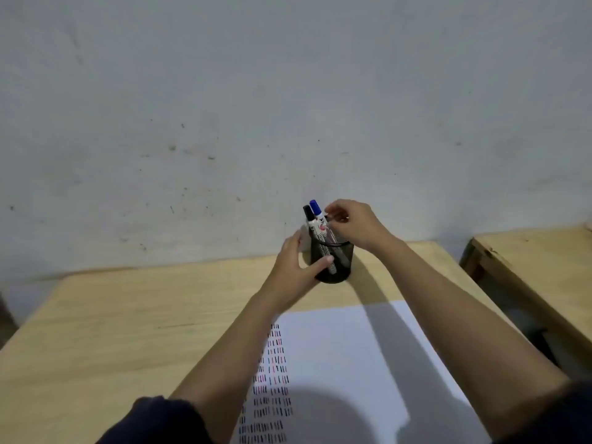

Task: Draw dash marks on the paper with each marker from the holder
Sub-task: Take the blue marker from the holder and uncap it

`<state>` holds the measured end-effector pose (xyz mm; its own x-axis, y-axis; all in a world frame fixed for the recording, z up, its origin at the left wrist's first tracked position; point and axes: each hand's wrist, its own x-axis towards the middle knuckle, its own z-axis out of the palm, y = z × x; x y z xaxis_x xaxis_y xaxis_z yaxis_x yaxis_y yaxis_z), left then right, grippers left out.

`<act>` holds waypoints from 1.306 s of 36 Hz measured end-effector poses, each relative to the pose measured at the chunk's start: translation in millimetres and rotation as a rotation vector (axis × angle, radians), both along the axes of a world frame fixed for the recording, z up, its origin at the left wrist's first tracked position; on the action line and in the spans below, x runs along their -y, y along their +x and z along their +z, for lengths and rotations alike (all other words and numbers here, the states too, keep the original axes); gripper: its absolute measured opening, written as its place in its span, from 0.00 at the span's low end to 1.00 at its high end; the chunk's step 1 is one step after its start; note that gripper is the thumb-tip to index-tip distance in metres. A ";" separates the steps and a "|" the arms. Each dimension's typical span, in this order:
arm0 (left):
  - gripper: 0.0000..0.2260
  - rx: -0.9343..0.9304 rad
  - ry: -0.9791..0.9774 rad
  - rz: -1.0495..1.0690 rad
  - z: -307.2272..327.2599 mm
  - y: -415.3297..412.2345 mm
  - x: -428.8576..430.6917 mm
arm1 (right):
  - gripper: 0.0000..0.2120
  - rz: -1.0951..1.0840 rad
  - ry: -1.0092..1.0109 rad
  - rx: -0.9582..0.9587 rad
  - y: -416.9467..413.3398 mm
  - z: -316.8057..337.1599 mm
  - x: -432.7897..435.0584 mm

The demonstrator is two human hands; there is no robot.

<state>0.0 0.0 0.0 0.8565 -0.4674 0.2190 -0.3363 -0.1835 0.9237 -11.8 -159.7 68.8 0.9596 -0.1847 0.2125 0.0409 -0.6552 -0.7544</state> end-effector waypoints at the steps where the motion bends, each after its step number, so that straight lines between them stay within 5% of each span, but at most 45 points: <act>1: 0.26 0.006 -0.024 -0.013 -0.1 1.3 2.6 | 0.13 0.012 -0.019 0.002 3.0 -0.7 -0.4; 13: 0.24 -0.106 -0.112 -0.058 -10.6 10.2 25.8 | 0.10 0.059 -0.215 0.013 14.8 -0.6 0.3; 19: 0.25 -0.132 -0.119 -0.072 -10.1 10.9 24.8 | 0.08 0.047 -0.137 0.027 6.7 -0.6 0.6; 37: 0.15 0.028 0.053 0.084 8.0 -32.0 19.7 | 0.08 -0.008 -0.027 0.508 -80.9 34.4 -0.8; 41: 0.09 -0.005 -0.063 0.087 20.9 -62.1 6.2 | 0.08 0.041 -0.082 0.486 -107.3 22.5 -8.1; 47: 0.16 0.013 -0.168 0.057 31.2 -99.9 -24.0 | 0.08 0.086 -0.171 0.376 -141.3 -14.2 -21.2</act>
<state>-99.9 24.0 31.2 0.8772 -0.3740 0.3011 -0.3418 -0.0459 0.9387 -153.1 -138.5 54.6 0.8198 -0.0395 0.5712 0.3521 -0.7519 -0.5574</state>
